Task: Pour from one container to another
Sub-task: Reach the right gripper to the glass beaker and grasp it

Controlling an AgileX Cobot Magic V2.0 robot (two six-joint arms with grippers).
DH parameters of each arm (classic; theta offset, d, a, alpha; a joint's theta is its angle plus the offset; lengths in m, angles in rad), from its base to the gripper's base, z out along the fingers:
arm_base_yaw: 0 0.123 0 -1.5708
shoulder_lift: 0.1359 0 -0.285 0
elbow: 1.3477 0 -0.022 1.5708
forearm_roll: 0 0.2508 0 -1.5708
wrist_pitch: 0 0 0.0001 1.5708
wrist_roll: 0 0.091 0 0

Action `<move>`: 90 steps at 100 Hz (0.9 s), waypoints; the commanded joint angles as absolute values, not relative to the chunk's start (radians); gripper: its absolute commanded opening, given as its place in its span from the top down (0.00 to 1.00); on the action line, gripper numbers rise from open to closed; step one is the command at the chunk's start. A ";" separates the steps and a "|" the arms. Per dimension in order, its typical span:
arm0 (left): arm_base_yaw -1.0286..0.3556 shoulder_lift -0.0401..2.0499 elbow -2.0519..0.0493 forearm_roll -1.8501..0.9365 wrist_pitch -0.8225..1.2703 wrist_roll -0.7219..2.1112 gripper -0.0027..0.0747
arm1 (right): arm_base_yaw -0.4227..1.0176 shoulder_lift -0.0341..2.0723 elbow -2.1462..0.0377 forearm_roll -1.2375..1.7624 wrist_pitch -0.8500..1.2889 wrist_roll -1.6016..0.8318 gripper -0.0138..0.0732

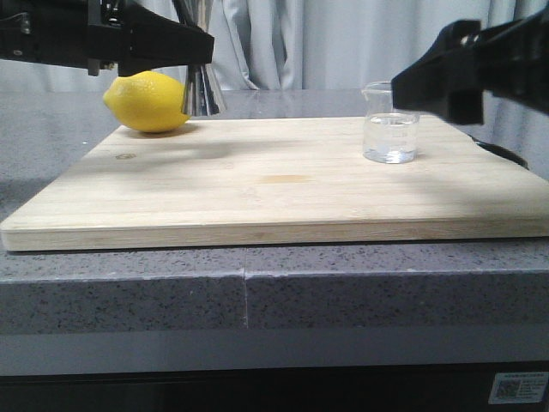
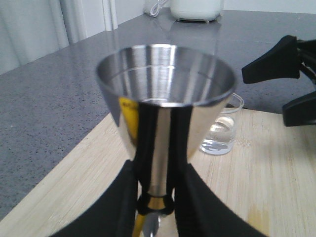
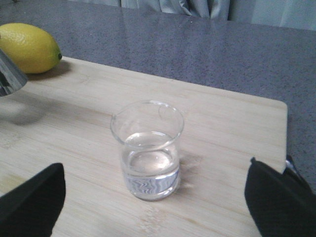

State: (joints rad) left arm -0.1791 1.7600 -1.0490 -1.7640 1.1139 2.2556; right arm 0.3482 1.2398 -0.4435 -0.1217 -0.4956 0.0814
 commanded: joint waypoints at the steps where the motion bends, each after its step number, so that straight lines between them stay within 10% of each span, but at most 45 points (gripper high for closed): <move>1: -0.187 1.719 -1.077 -1.847 1.187 2.238 0.89 | 0.352 1.263 -0.465 -0.129 -0.629 0.078 0.07; 90: -0.187 1.719 -1.077 -1.832 1.187 2.233 0.89 | 0.350 1.564 -0.466 -0.130 -1.073 0.078 0.07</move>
State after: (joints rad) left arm -0.1791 1.7600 -1.0490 -1.7640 1.1139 2.2446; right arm 0.3482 1.5734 -0.4435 -0.1259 -0.9515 0.0814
